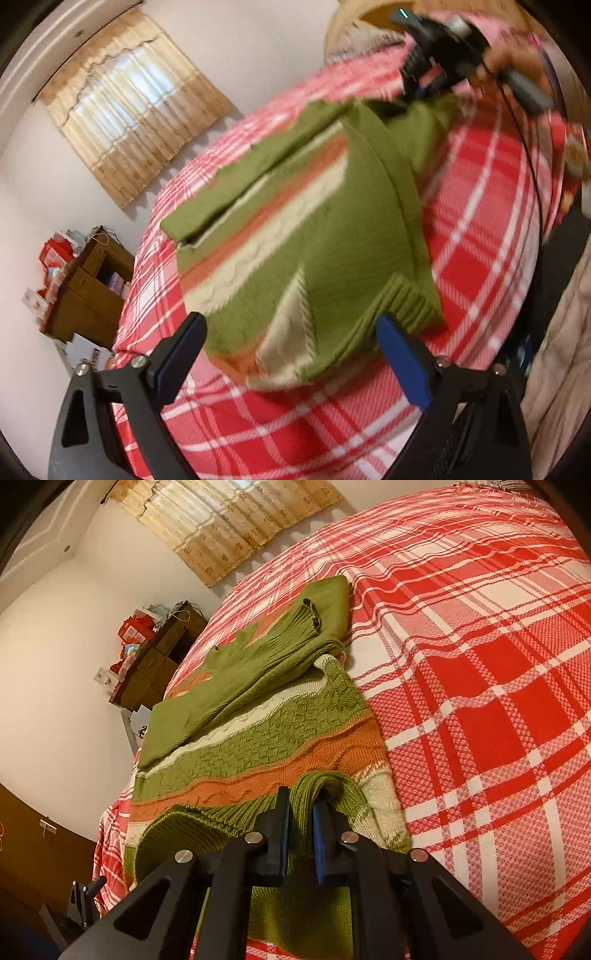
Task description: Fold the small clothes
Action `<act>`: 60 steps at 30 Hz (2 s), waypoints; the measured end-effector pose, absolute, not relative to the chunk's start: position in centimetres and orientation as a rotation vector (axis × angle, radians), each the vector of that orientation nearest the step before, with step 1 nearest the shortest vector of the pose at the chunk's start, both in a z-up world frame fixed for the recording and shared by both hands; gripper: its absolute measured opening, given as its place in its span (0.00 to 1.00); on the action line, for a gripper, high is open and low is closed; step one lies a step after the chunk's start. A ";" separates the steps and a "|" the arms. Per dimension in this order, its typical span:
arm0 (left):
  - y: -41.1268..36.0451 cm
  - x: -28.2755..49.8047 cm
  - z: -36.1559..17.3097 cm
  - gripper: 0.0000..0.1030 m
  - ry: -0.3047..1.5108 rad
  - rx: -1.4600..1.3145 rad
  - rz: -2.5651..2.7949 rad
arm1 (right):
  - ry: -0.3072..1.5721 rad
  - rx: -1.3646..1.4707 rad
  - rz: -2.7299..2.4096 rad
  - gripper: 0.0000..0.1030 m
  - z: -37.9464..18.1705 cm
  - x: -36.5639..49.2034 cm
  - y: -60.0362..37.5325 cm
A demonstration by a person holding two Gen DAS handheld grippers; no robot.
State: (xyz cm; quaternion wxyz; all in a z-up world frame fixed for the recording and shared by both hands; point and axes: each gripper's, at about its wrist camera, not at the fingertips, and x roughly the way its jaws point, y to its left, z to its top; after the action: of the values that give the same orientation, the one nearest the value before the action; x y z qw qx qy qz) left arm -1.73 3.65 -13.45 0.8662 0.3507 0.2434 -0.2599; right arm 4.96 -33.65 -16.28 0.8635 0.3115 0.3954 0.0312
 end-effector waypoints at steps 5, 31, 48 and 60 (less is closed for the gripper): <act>4.2 2.5 -13.6 0.63 0.688 0.529 -0.614 | 0.828 0.668 0.065 0.10 -16.3 5.1 -33.7; 3.4 -3.5 -15.0 0.18 0.686 0.912 -0.889 | 0.828 0.710 0.075 0.10 -16.8 5.2 -34.4; 8.7 10.6 -11.4 0.10 0.889 0.063 -0.549 | 0.818 0.725 0.072 0.10 -16.8 4.8 -34.5; 8.1 -1.8 -8.1 0.89 0.624 0.586 -0.849 | 0.824 0.742 0.074 0.10 -16.9 5.0 -34.7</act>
State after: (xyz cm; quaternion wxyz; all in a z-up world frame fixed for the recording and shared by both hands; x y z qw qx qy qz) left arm -1.80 8.13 -8.10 0.8237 0.2755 0.2936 -0.3993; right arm 5.01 -34.74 -16.88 0.8495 0.3523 0.3911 0.0353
